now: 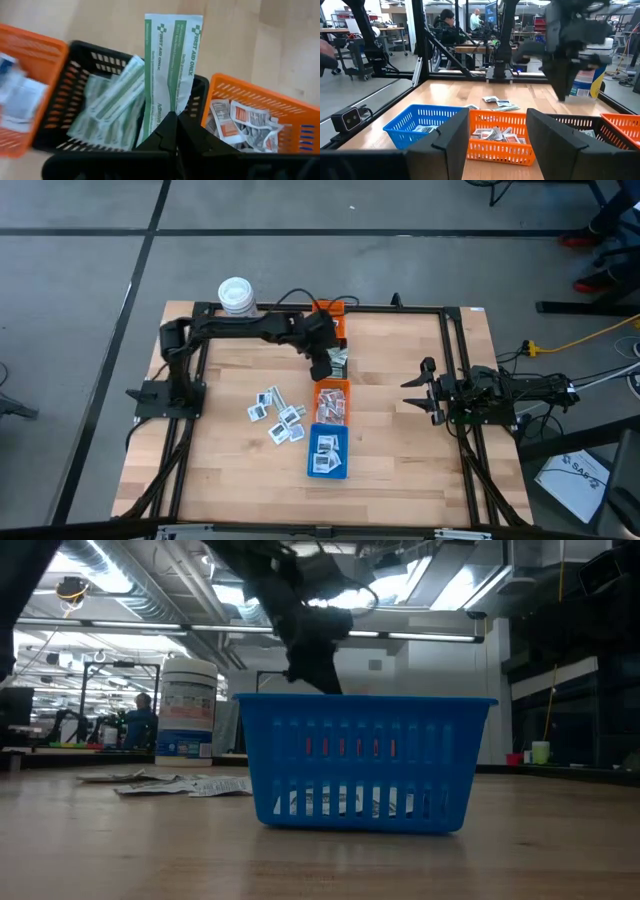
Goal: Pick & Place First Aid Supplies
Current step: Put the green bandage into the black bin
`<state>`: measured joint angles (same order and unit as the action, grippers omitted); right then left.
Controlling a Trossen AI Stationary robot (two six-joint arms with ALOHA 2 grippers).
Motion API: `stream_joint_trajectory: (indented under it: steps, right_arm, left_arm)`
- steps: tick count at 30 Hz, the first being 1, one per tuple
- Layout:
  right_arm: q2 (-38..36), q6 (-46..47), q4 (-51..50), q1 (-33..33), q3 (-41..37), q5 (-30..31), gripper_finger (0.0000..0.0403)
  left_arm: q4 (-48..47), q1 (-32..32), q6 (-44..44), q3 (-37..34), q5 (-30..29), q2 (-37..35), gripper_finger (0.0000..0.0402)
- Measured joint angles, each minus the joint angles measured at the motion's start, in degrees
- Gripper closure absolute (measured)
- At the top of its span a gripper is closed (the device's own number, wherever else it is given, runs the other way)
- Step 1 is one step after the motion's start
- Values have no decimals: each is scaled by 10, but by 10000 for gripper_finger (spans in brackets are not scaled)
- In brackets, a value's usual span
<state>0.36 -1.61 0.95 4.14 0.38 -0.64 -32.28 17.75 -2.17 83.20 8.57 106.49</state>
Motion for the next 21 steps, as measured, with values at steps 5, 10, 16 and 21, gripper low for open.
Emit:
stream_joint_trajectory:
  steps: [5, 10, 16, 21]
  right_arm:
    - [0, 0, 0, 0, 0, 0, 208]
    - [0, 0, 0, 0, 0, 0, 208]
    - [0, 0, 0, 0, 0, 0, 208]
    - [0, 0, 0, 0, 0, 0, 208]
  left_arm:
    - [-28, 6, 17, 21, 37, 48, 400]
    - [-35, 5, 57, 22, 41, 59, 398]
    - [-62, 5, 124, 22, 30, 59, 388]
    - [-70, 5, 145, 22, 16, 59, 356]
